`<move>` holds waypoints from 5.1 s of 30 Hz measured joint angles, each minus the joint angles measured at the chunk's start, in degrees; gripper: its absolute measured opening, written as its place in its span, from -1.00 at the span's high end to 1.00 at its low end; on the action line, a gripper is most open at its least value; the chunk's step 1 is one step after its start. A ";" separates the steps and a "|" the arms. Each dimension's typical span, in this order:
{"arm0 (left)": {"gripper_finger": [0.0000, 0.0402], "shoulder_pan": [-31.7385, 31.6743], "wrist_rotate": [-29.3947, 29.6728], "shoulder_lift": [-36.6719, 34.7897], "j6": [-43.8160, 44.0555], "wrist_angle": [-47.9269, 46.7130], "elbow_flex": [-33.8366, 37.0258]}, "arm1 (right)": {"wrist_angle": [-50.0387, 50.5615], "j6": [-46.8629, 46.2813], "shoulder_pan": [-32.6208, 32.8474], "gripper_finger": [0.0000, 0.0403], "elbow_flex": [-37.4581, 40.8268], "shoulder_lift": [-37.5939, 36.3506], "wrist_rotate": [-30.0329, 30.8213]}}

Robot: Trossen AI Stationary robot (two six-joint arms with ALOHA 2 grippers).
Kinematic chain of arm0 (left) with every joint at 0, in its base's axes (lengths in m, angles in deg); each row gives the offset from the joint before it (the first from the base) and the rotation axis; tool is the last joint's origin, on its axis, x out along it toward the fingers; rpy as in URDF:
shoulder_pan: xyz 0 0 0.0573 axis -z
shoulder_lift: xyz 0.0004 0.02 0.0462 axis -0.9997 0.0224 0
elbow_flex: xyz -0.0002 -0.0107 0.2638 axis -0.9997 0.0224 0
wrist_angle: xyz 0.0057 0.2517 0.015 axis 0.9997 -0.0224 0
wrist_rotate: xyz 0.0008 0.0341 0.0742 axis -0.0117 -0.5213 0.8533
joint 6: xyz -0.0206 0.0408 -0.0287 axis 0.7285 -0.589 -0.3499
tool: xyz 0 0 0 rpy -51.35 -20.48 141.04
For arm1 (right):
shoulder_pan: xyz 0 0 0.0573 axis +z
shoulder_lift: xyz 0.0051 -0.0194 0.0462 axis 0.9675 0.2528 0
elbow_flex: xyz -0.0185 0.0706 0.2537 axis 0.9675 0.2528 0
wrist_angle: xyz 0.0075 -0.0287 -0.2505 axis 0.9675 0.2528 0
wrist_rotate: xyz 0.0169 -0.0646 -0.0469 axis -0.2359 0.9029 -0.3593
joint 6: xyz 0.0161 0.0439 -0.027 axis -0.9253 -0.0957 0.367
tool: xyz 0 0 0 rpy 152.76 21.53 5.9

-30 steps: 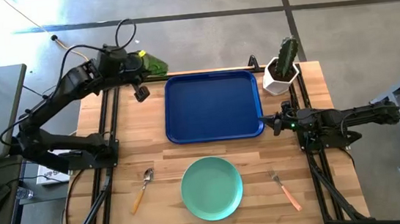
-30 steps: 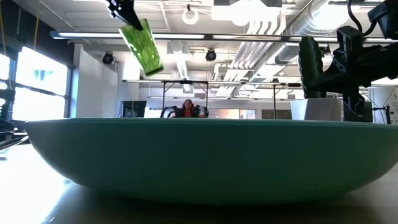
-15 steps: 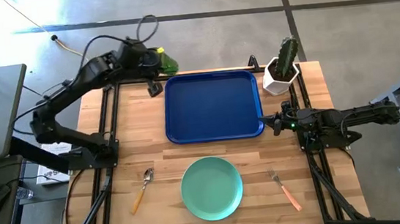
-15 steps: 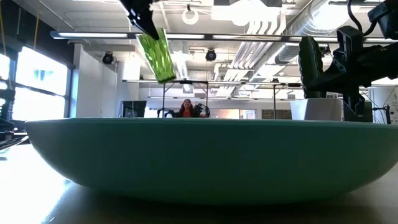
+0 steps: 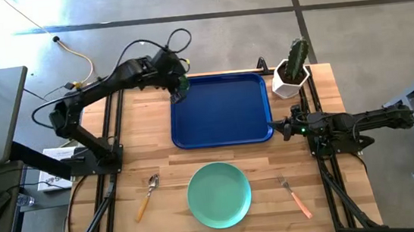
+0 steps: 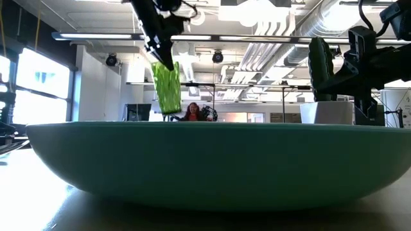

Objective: Pick and place plate/cup/fork/spoon on tray
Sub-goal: Put the green cup on the blue serving tray, then put the green plate on the blue serving tray

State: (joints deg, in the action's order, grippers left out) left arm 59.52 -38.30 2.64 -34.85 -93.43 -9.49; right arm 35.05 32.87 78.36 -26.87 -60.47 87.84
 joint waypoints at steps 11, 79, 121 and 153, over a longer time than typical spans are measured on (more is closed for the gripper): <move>0.98 0.00 0.53 7.34 2.31 0.21 0.00 | 0.00 0.10 -0.02 1.00 -0.01 0.00 0.00; 0.53 -3.04 -1.19 13.23 4.67 5.03 -0.14 | 0.00 0.12 -0.02 1.00 -0.01 0.00 -0.09; 0.51 -1.56 -7.55 12.86 13.88 -29.31 -23.80 | -8.90 5.57 -0.01 1.00 -1.27 0.02 -7.10; 0.51 20.81 -6.89 -10.37 32.45 -20.06 -3.41 | 20.40 6.72 4.01 1.00 -44.79 39.13 -15.37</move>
State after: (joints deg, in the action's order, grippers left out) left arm 80.34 -45.19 -7.73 -2.40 -113.48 -12.90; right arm 55.45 39.59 82.37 -71.66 -21.34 72.47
